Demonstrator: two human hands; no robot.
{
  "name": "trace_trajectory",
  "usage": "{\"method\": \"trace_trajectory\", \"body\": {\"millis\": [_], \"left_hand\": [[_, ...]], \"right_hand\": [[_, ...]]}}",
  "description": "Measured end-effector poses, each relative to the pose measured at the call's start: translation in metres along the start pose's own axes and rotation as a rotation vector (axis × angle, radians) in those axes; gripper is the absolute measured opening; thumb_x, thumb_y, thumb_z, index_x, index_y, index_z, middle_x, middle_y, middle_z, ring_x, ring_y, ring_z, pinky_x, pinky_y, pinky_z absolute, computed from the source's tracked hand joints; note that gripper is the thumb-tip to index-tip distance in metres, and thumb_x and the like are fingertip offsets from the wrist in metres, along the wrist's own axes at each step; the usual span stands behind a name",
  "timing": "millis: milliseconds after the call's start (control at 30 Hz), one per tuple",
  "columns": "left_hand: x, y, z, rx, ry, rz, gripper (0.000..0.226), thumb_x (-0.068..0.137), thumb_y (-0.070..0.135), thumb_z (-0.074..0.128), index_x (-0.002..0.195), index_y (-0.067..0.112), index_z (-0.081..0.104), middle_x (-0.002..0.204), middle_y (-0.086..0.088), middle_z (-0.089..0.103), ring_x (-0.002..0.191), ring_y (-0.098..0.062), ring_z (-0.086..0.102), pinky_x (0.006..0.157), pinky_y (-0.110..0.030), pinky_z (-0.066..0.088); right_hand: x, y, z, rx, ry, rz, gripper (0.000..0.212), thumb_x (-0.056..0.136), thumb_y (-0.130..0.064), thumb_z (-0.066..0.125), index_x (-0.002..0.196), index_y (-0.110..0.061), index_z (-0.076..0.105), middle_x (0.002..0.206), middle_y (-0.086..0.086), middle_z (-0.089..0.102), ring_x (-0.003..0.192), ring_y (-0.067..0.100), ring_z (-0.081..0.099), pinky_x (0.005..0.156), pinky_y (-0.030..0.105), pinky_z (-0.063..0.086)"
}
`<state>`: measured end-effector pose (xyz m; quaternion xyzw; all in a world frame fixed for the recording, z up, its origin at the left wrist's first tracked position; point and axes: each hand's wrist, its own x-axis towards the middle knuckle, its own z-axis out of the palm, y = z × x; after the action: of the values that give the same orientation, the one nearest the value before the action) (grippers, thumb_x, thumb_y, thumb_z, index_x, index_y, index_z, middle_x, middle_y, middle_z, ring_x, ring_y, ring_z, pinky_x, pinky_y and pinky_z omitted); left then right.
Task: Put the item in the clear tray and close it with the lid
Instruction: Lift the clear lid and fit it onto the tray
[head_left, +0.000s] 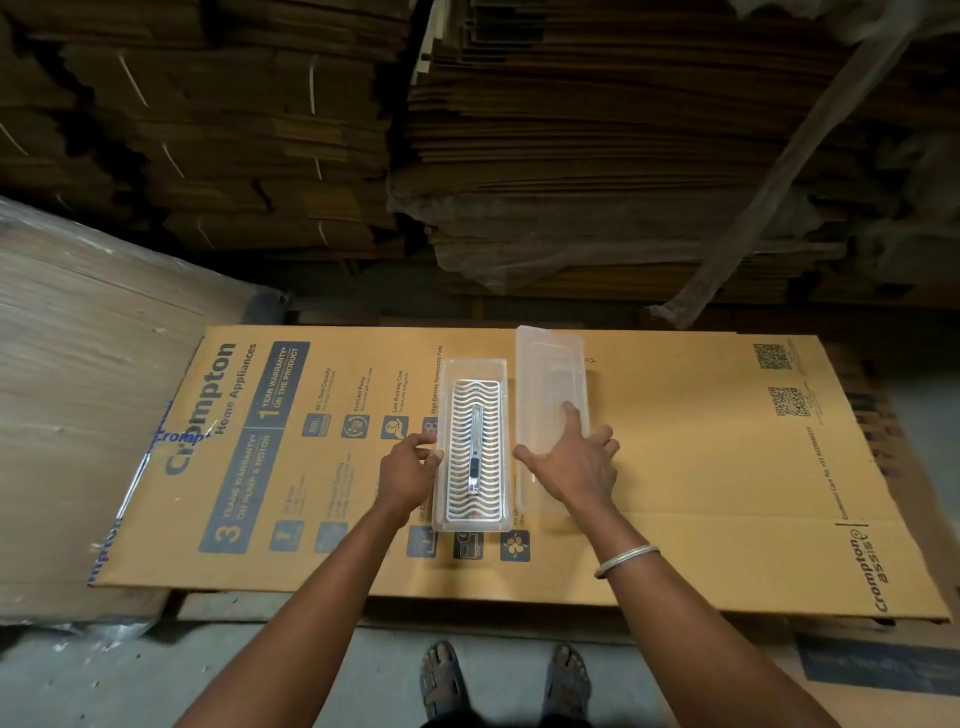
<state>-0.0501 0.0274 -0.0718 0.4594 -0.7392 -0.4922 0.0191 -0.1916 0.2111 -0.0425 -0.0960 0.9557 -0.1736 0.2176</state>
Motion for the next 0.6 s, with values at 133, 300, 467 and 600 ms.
{"method": "trace_trajectory", "body": {"millis": [133, 300, 467, 600], "left_hand": [[-0.002, -0.006, -0.009, -0.122, -0.108, -0.053, 0.028, 0.105, 0.017, 0.055, 0.131, 0.020, 0.066, 0.097, -0.010, 0.077, 0.082, -0.027, 0.076, 0.077, -0.039, 0.065], [-0.005, -0.015, -0.025, -0.164, -0.278, -0.079, 0.044, 0.102, 0.001, 0.046, 0.138, 0.021, 0.062, 0.092, -0.016, 0.075, 0.075, -0.024, 0.068, 0.084, -0.047, 0.062], [-0.012, -0.020, -0.039, -0.192, -0.471, -0.074, 0.063, 0.096, -0.002, 0.055, 0.152, 0.028, 0.049, 0.086, -0.007, 0.073, 0.078, -0.021, 0.070, 0.081, -0.037, 0.061], [-0.014, -0.025, -0.044, -0.259, -0.575, -0.090, 0.080, 0.090, 0.003, 0.073, 0.157, 0.032, 0.041, 0.096, -0.011, 0.064, 0.084, -0.022, 0.073, 0.088, -0.041, 0.065]], "right_hand": [[-0.020, -0.037, 0.015, -0.040, -0.052, -0.073, 0.114, 0.063, -0.084, 0.063, 0.153, -0.040, 0.011, 0.144, 0.023, 0.029, 0.129, 0.040, 0.034, 0.092, 0.050, 0.047], [-0.034, -0.064, 0.040, -0.123, -0.084, -0.081, 0.116, 0.064, -0.082, 0.063, 0.156, -0.039, 0.008, 0.143, 0.023, 0.026, 0.127, 0.038, 0.031, 0.089, 0.049, 0.046], [-0.039, -0.077, 0.056, -0.182, -0.124, -0.058, 0.116, 0.064, -0.080, 0.063, 0.157, -0.038, 0.007, 0.134, 0.019, 0.029, 0.119, 0.035, 0.033, 0.083, 0.045, 0.044], [-0.043, -0.085, 0.064, -0.208, -0.123, -0.041, 0.115, 0.067, -0.079, 0.063, 0.157, -0.036, 0.007, 0.134, 0.017, 0.029, 0.118, 0.034, 0.032, 0.081, 0.043, 0.042]]}}
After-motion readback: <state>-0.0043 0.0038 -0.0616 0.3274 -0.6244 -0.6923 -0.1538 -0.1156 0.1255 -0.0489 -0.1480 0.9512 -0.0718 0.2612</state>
